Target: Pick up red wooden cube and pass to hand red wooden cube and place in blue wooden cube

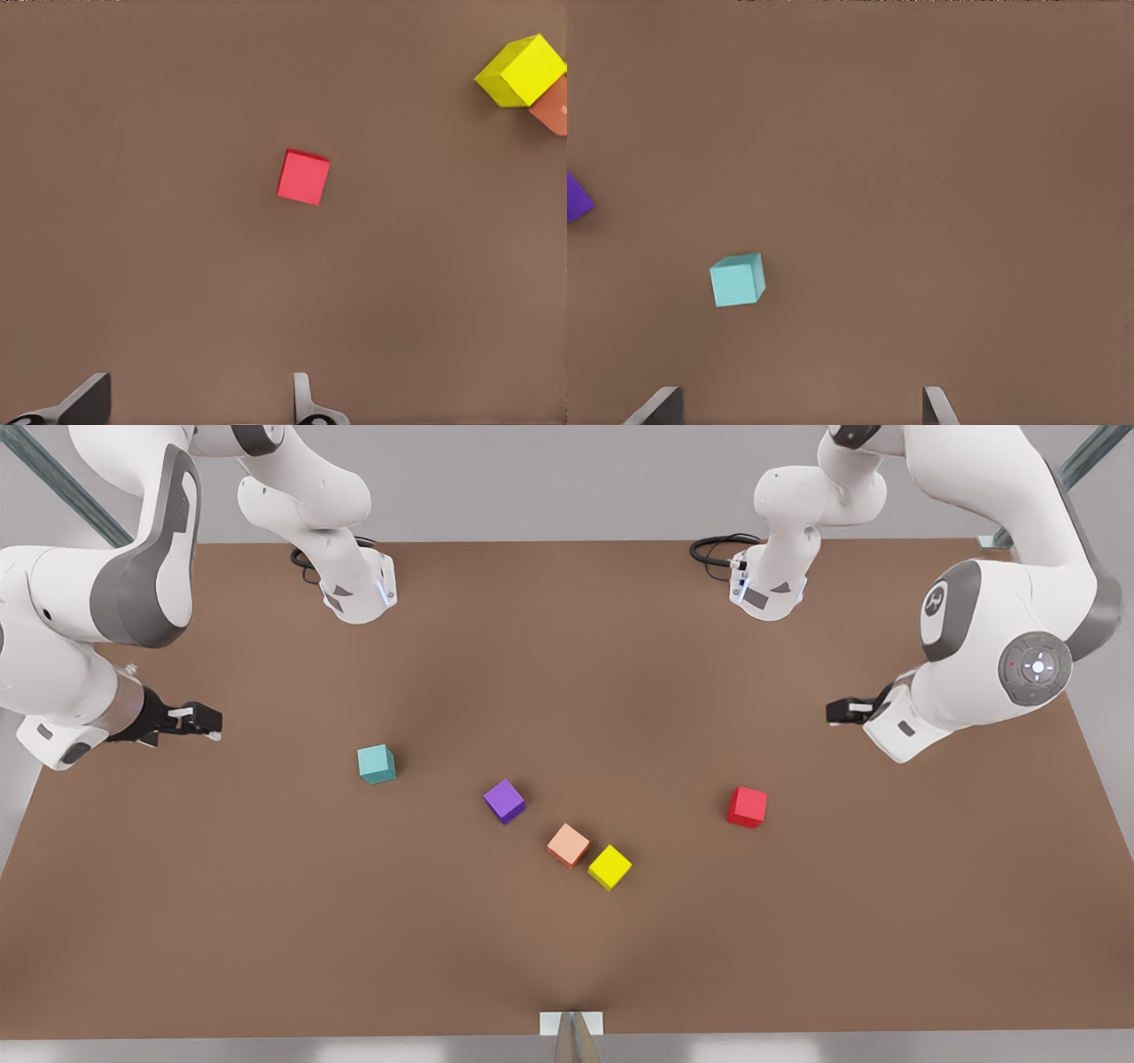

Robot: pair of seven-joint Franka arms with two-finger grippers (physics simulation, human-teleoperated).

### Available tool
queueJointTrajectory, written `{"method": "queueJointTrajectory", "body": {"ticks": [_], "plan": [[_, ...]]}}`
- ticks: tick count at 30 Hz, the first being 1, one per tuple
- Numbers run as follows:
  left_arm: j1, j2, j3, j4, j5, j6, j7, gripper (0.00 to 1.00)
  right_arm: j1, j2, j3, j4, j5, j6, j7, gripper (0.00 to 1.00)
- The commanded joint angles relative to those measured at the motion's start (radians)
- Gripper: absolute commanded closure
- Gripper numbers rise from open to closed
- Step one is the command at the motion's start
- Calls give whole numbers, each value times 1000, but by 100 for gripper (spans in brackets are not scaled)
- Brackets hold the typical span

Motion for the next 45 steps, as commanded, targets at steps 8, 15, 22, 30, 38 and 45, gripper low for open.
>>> {"method": "queueJointTrajectory", "body": {"ticks": [8, 15, 22, 30, 38, 45], "plan": [[-87, 302, -2, -145, -39, 531, 105, 0, -2, 0, -5, 0, 26, 23, -102, 0], [-82, 352, -5, -251, -38, 723, 103, 0, -3, -2, -5, -3, 27, 26, -102, 0], [-88, 398, -5, -292, -36, 727, 102, 0, -2, 0, -5, -9, 24, 25, -102, 0], [-88, 417, -5, -341, -28, 764, 97, 0, -2, 1, -5, -12, 21, 25, -102, 0], [-88, 438, -5, -372, -32, 776, 95, 0, -2, 3, -3, -13, 21, 17, -103, 0], [-90, 460, -5, -367, -32, 818, 97, 18, -2, 4, -3, -15, 21, 16, -102, 0]]}}
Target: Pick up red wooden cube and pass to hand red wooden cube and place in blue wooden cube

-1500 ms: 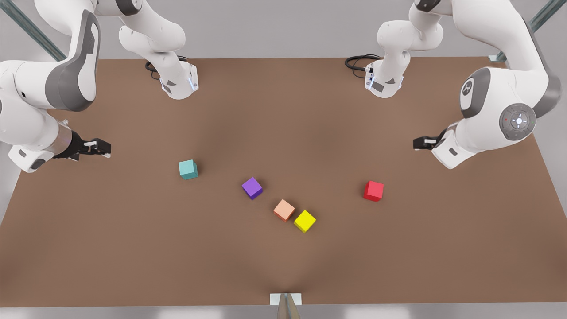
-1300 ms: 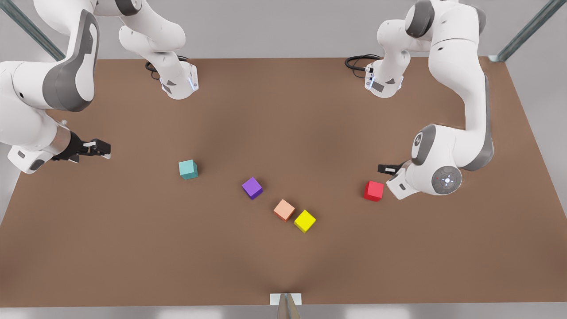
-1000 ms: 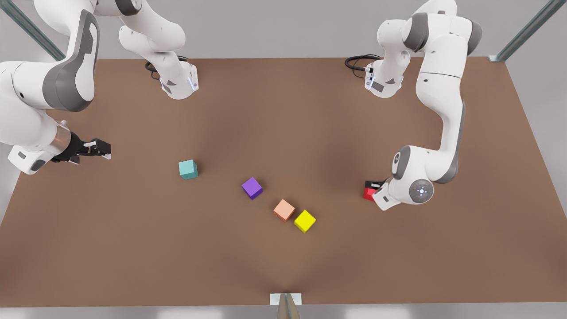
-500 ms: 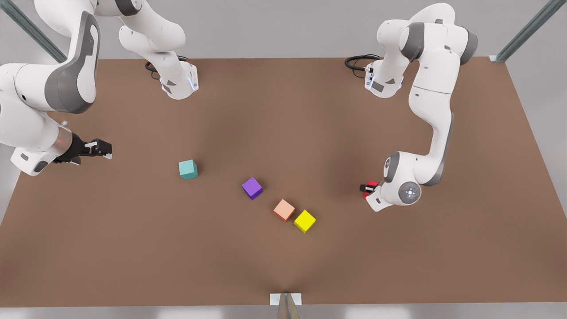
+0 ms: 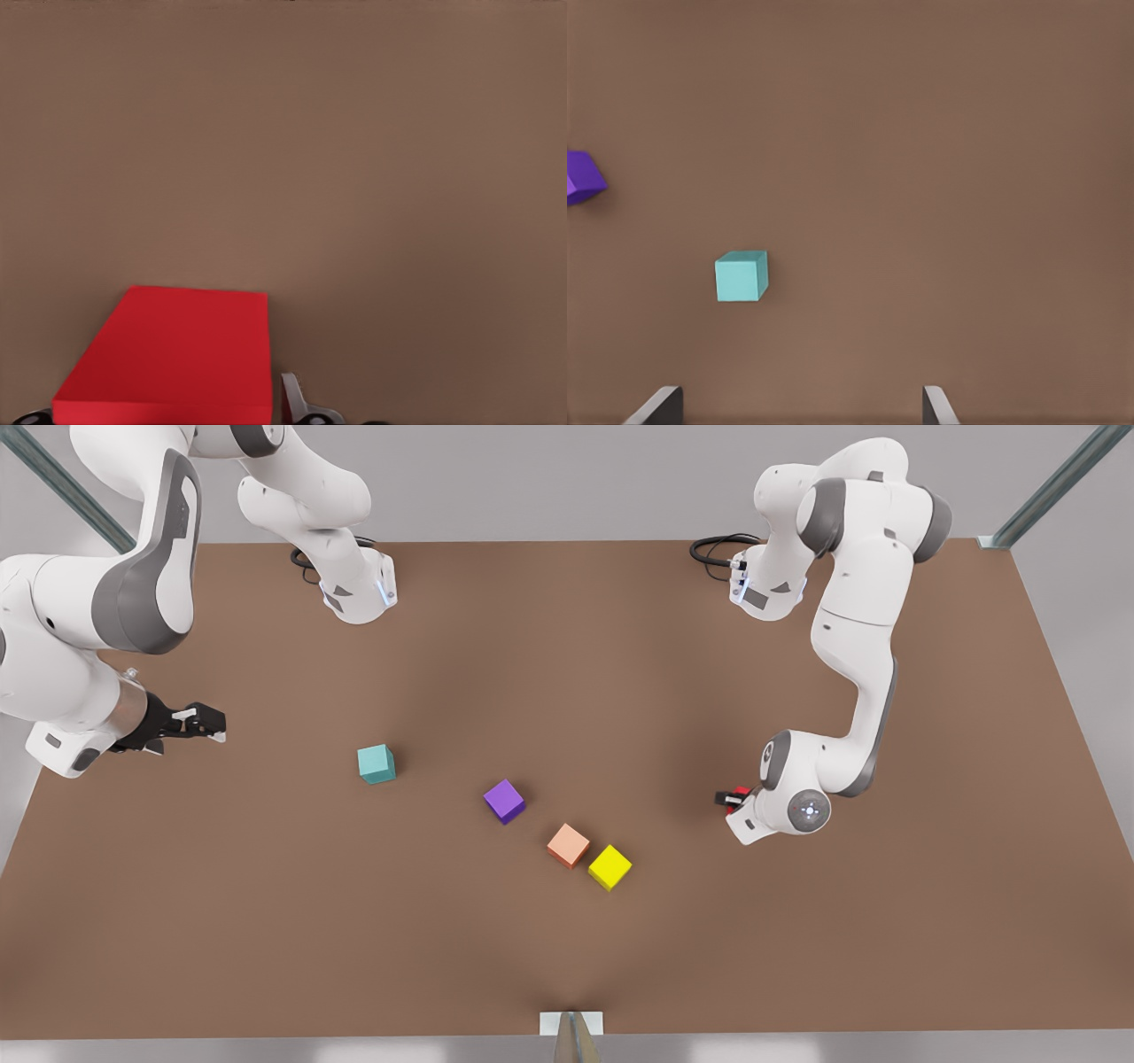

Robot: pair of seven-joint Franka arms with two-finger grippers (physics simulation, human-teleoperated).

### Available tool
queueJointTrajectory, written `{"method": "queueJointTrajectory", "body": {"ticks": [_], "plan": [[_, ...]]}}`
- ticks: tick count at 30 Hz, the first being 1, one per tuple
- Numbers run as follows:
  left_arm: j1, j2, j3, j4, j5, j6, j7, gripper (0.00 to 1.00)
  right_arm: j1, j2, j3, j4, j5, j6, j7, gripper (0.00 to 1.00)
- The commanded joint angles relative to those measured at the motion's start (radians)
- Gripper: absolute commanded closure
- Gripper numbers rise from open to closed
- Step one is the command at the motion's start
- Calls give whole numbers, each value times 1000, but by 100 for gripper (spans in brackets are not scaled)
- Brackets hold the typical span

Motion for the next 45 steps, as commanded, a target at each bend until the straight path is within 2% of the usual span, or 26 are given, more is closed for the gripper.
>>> {"method": "queueJointTrajectory", "body": {"ticks": [1, 3, 8, 9, 10, 12, 13, 16, 18, 19, 22, 25, 28, 31, 37, 45], "plan": [[-1, 1, -1, 2, -1, 23, 7, 28, 0, -1, 0, 0, 1, -2, -8, 0], [-1, -4, -4, 29, -3, 25, 3, 35, 0, -1, 0, -1, 2, -2, -8, 0], [12, -2, -47, 82, -7, 14, -134, 35, 0, 0, 0, -1, 4, -2, -9, 0], [16, -4, -75, 110, -49, -16, -164, 35, 0, 2, 0, -1, 5, 0, -8, 0], [15, -4, -115, 200, -210, -133, -198, 35, 2, 20, 1, 3, 37, 3, -8, 0], [12, 11, -239, 317, -361, -208, -298, 35, -1, 114, 3, 22, 175, 3, -164, 0], [3, 66, -326, 401, -385, -204, -364, 35, -2, 201, 1, 66, 328, 3, -337, 0], [-1, 301, -463, 641, -773, -202, -427, 35, -2, 399, 7, 78, 776, -26, -758, 0], [7, 361, -474, 668, -1040, -202, -206, 35, 9, 490, 52, 109, 971, -65, -913, 0], [22, 364, -472, 667, -1098, -207, -149, 35, 9, 540, 81, 164, 1007, -57, -979, 0], [33, 372, -474, 667, -1100, -231, -28, 35, 18, 588, 129, 216, 1057, 101, -1242, 0], [-31, 390, -475, 665, -1100, -164, 185, 35, 71, 603, 138, 201, 1102, 360, -1594, 0], [-30, 404, -475, 662, -1097, -167, 323, 35, 124, 617, 138, 175, 1149, 530, -1778, 0], [-33, 407, -475, 665, -1098, -145, 345, 35, 138, 602, 136, 109, 1225, 547, -1892, 0], [-13, 427, -471, 665, -1098, -161, 509, 35, 150, 482, 138, -165, 1355, 547, -2031, 0], [7, 427, -474, 662, -1123, -156, 500, 35, 206, 513, 138, -179, 1585, 576, -2125, 0]]}}
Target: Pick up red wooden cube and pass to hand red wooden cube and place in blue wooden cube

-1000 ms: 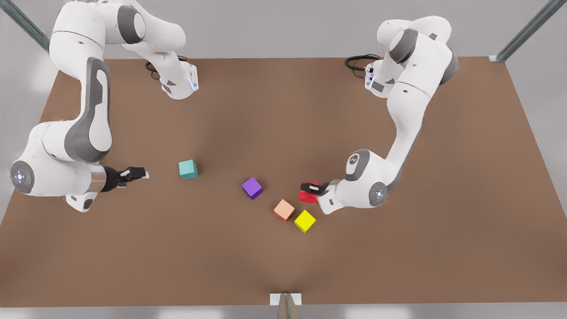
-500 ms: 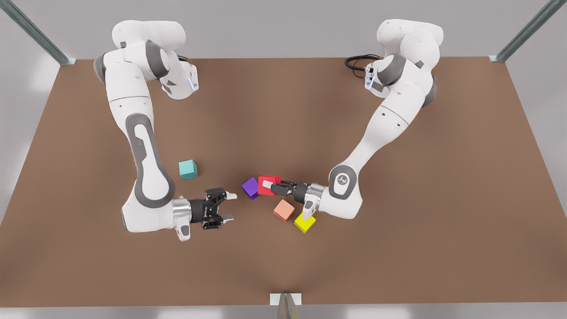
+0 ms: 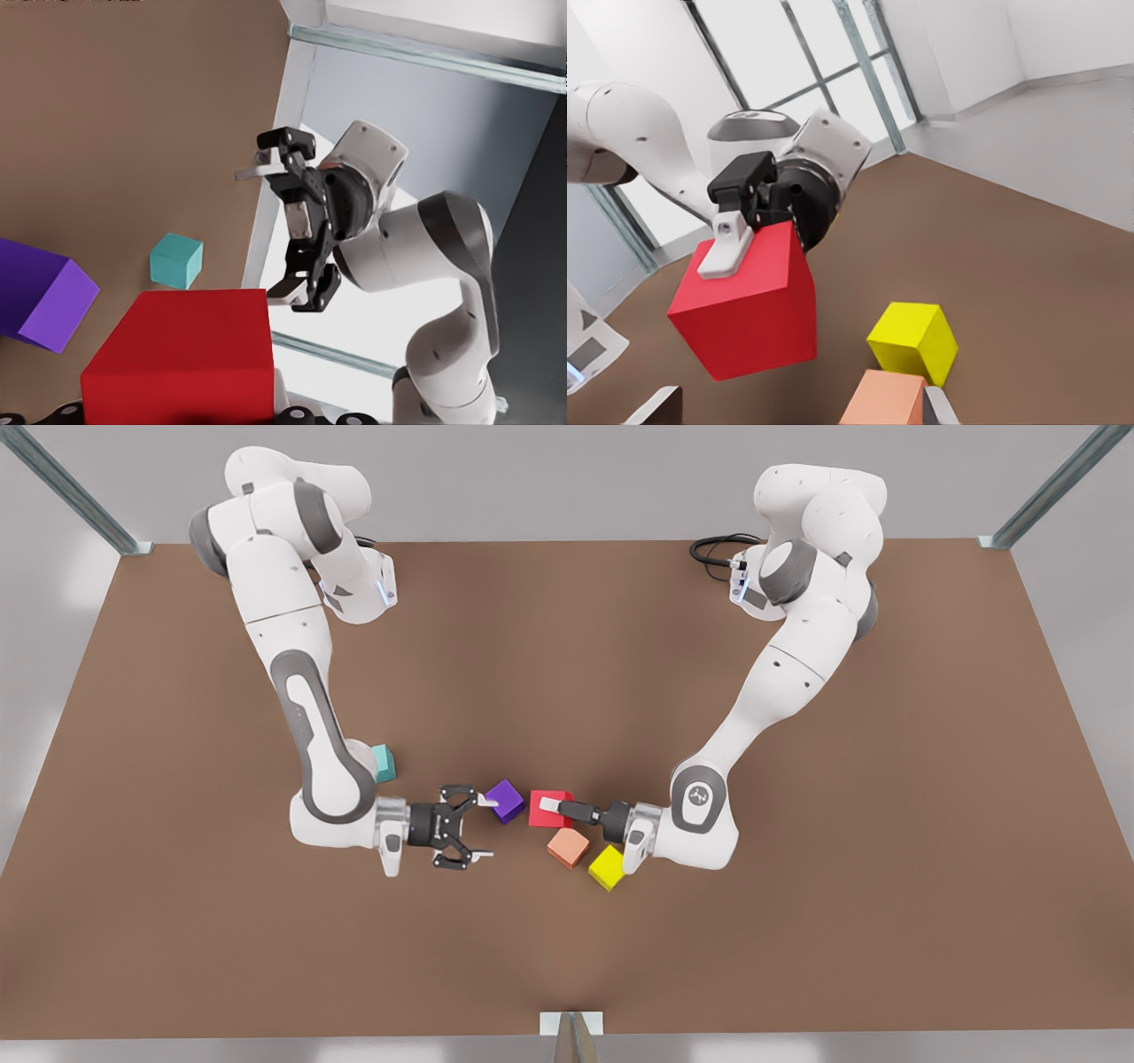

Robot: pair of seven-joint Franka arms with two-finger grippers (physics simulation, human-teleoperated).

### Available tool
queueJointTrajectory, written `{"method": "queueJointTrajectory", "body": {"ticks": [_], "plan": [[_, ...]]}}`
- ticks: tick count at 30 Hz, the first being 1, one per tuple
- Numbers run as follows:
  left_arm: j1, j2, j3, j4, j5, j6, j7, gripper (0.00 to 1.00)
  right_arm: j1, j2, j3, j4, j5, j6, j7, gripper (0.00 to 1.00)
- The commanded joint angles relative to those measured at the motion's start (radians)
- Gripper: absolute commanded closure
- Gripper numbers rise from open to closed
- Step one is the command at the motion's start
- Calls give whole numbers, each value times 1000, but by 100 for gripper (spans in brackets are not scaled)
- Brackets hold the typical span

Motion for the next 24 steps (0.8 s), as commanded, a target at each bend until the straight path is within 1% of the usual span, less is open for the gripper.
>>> {"method": "queueJointTrajectory", "body": {"ticks": [1, 5, 14, 24], "plan": [[-1, 1, -1, 0, -30, 0, 228, 35, 11, 7, 0, 4, 88, 42, -587, 0], [-1, 2, -2, -1, -31, 0, 226, 35, 26, 23, 0, 21, 139, 49, -594, 0], [-1, 4, -2, 0, -33, 0, 223, 35, 20, 23, 28, -10, 142, -63, -627, 0], [-1, 5, -2, -1, -33, 0, 223, 35, 21, 54, 63, -8, 176, -63, -660, 0]]}}
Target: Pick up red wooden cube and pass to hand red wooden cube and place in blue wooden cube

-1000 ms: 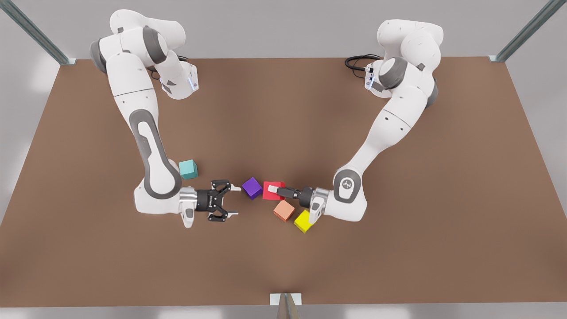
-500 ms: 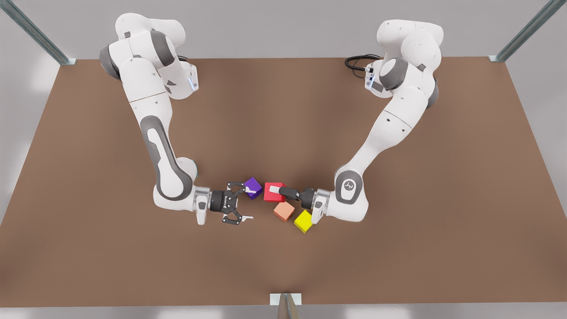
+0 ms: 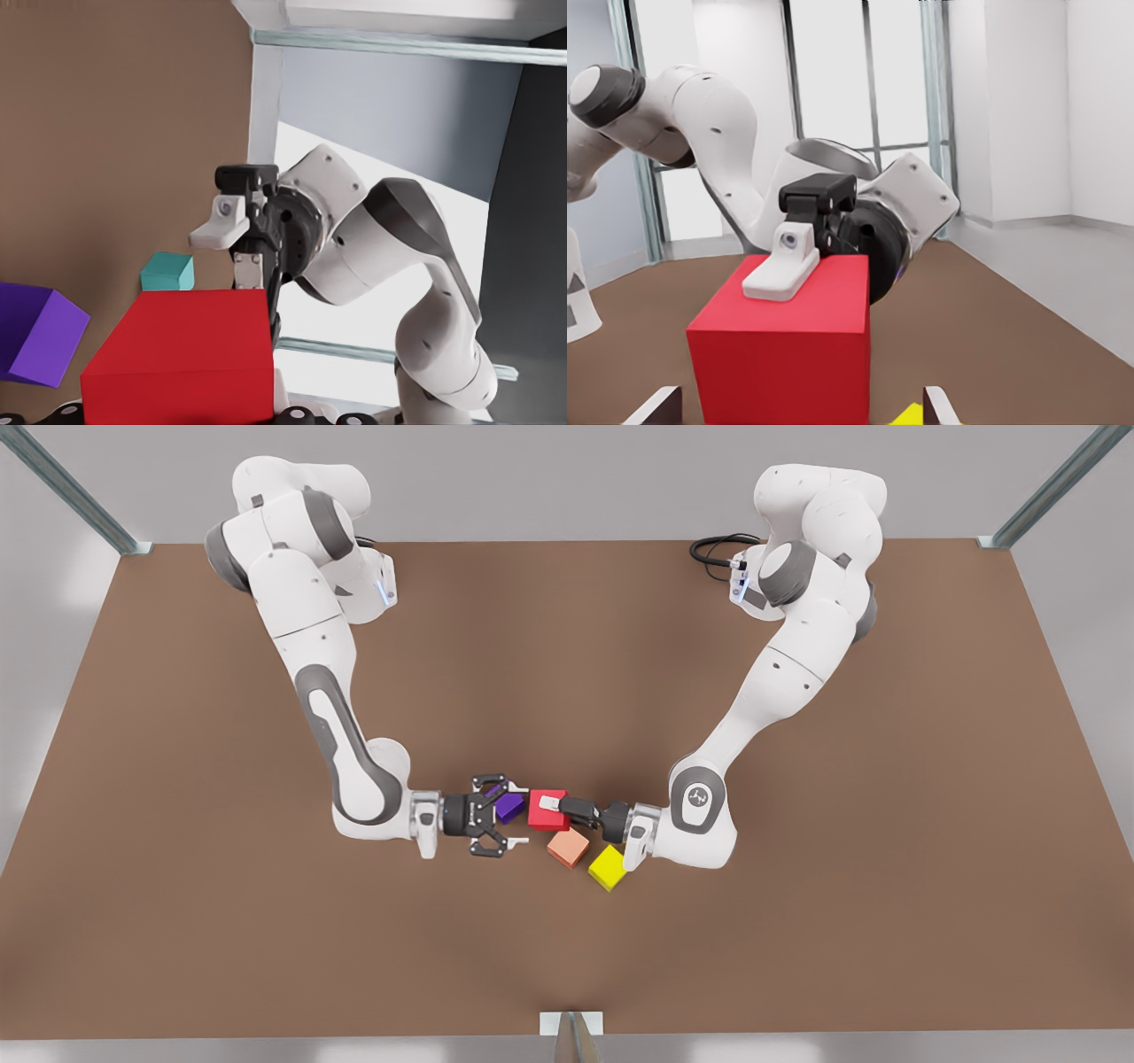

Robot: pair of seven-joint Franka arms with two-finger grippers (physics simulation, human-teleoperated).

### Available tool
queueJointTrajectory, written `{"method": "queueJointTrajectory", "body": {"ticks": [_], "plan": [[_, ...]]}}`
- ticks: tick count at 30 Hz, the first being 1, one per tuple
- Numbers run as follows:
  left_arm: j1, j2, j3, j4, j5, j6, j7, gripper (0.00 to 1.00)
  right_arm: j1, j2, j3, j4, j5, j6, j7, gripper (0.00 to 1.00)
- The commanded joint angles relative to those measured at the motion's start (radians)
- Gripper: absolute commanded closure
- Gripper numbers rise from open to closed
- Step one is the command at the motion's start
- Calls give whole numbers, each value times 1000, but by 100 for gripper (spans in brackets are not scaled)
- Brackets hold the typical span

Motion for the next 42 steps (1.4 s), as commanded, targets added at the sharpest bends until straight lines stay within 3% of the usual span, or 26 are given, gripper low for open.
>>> {"method": "queueJointTrajectory", "body": {"ticks": [1, 23, 24, 25, 26, 27, 31, 32, 36, 38, 39, 41, 42], "plan": [[0, -2, -2, 1, -5, -4, 68, 35, 0, 0, 2, 1, 6, -9, -189, 0], [0, 4, -8, 1, -13, -3, 68, 35, 15, 69, 61, 53, 40, 9, -206, 0], [0, 3, -8, 1, -18, -3, 68, 34, 15, 70, 61, 53, 40, 12, -206, 1], [0, 3, -8, -1, -18, -3, 66, 34, 15, 70, 61, 53, 40, 12, -204, 12], [0, 4, -10, -1, -18, -3, 68, 34, 15, 72, 61, 62, 37, 12, -204, 29], [0, 4, -10, 1, -18, -4, 69, 34, 15, 75, 59, 65, 37, 12, -203, 37], [1, 14, -10, 1, -18, -6, 74, 34, 15, 77, 61, 65, 35, 12, -195, 36], [1, 14, -10, -2, -24, -7, 73, 0, 15, 78, 61, 65, 35, 11, -193, 36], [64, 12, -5, -19, -39, -72, -12, 0, 12, 77, 61, 65, 26, 11, -193, 36], [139, 9, -4, -10, 47, -208, -125, 0, -1, 72, 59, 65, 6, 9, -195, 35], [207, -3, -5, -7, 97, -282, -173, 0, -28, 58, 50, 59, -57, -3, -184, 35], [314, -29, -5, 25, 175, -414, -266, 0, -101, -15, 32, 32, -395, -15, -60, 35], [420, -84, -10, 115, 593, -610, -339, 0, -144, -43, 28, 32, -664, -17, 9, 35]]}}
